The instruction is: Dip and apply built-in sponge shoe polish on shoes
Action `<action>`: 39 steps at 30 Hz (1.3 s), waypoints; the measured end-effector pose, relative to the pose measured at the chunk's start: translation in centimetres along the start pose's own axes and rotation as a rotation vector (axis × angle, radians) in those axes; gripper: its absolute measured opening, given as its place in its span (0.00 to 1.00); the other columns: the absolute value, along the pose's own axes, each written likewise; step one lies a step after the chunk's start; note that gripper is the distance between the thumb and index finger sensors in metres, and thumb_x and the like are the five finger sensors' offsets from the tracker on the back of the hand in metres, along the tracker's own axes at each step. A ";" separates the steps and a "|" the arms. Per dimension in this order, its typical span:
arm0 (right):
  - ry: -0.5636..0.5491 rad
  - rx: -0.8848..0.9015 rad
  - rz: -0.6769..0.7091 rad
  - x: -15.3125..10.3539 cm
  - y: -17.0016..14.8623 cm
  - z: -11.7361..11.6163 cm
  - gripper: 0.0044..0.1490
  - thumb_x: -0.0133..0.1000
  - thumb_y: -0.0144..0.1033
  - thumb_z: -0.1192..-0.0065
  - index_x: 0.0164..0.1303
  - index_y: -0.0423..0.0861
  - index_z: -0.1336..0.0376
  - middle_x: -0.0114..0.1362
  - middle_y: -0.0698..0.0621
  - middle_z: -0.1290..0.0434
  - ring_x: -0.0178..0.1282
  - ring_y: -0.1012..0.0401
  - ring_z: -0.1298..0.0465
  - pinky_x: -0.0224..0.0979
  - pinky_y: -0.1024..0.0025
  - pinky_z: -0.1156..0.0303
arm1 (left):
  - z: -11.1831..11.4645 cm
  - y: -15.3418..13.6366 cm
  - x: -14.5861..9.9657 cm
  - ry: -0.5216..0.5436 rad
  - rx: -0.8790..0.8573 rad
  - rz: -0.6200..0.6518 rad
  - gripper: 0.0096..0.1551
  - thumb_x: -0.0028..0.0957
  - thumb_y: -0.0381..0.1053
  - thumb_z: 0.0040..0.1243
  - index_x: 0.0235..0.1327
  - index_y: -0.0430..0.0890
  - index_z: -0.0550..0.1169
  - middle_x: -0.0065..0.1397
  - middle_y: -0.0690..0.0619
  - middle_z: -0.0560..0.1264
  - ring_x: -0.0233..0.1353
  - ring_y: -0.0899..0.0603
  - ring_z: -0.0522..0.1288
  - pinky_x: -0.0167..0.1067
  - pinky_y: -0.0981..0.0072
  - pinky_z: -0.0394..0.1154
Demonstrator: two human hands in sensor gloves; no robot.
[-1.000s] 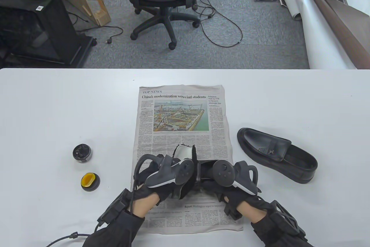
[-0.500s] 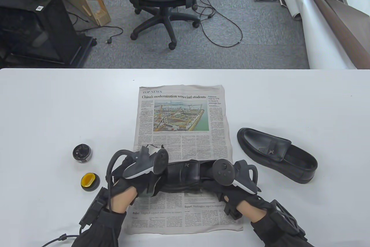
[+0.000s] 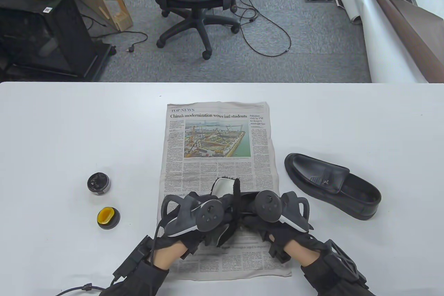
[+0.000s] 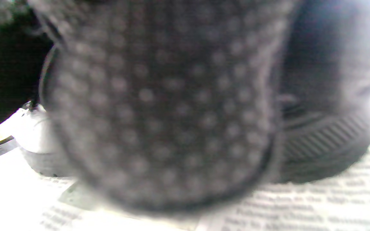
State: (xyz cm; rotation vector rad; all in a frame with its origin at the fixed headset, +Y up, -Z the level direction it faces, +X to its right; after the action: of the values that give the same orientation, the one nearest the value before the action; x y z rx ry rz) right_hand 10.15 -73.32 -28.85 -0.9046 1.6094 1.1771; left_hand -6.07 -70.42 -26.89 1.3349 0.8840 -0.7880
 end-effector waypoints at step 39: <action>0.013 0.001 0.010 0.1 0.0 0.0 0.28 0.38 0.54 0.23 0.43 0.50 0.21 0.42 0.51 0.14 0.13 0.74 0.11 0.34 0.73 0.12 | 0.1 1.2 0.1 0.026 -0.038 -0.028 0.37 0.42 0.63 0.69 0.66 0.54 0.74 0.37 0.58 0.87 0.25 0.57 0.83 0.55 0.56 0.83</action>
State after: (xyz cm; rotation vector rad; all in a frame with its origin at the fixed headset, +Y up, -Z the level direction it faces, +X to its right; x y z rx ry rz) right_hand 10.16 -73.34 -28.92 -0.9064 1.6270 1.1792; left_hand -4.92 -70.46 -26.42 1.3048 0.9359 -0.7733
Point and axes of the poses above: the tracker on the back of each hand, its own y axis roughly to the thumb side, its own x axis roughly from the wrist to the fingertips, z = x × y, the point moved 4 cm from there along x, roughly from the wrist to the fingertips
